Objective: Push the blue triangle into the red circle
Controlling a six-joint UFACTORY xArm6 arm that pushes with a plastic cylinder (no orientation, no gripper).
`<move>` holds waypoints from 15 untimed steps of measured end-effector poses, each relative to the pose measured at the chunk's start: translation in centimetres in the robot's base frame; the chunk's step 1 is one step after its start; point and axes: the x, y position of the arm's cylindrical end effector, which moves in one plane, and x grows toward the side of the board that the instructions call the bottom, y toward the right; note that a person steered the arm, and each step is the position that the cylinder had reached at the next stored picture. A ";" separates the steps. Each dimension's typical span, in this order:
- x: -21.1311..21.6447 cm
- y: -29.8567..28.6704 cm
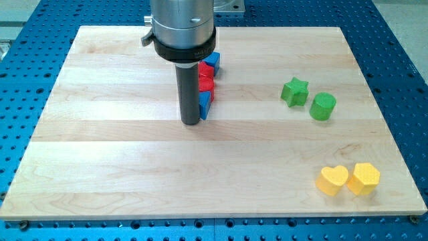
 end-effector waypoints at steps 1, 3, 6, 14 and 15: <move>1.9 -4.7; 11.3 -2.9; 12.9 -1.1; 10.0 -1.1; 9.8 -0.8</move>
